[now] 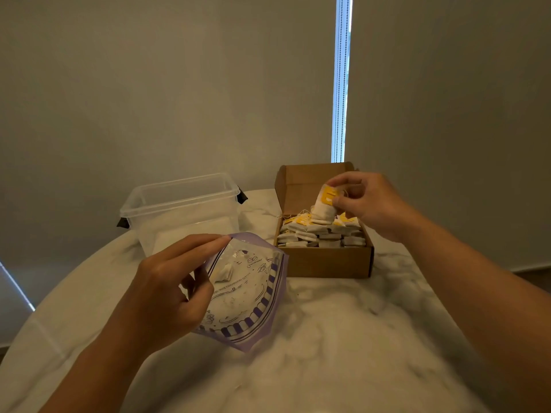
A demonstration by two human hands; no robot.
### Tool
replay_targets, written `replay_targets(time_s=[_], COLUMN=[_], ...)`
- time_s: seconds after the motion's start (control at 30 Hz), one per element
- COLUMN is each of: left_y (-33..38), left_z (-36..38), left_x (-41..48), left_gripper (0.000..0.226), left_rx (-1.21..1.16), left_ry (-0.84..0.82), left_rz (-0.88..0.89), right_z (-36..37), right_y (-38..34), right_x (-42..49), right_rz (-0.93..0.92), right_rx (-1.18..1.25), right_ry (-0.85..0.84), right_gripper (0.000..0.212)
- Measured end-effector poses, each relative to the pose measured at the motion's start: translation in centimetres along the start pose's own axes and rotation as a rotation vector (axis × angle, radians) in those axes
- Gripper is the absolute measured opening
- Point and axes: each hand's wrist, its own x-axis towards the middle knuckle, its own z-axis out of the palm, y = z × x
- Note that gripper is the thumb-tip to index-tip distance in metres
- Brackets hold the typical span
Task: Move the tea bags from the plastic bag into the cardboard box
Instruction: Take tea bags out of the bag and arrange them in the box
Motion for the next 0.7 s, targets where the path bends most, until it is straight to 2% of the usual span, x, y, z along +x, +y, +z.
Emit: replay_targets(time_s=[0.23,0.57,0.7], left_y=[0.2,-0.1,0.0], left_z=[-0.1,-0.2,-0.2], left_x=[0.1,0.0,0.0], left_gripper=[0.046,0.047,0.046], left_rx=[-0.005,-0.009,-0.022], left_ry=[0.031,0.026,0.030], left_rz=[-0.003,-0.013,-0.014], right_z=[2.1,3.0,2.9], right_y=[1.6,2.2,2.7], right_x=[3.3,3.7,3.7], right_rz=[-0.035,-0.056,-0.035], right_rx=[-0.383,-0.582,-0.612], right_ry=[-0.075,-0.009,-0.033], right_gripper=[0.033,0.026,0.024])
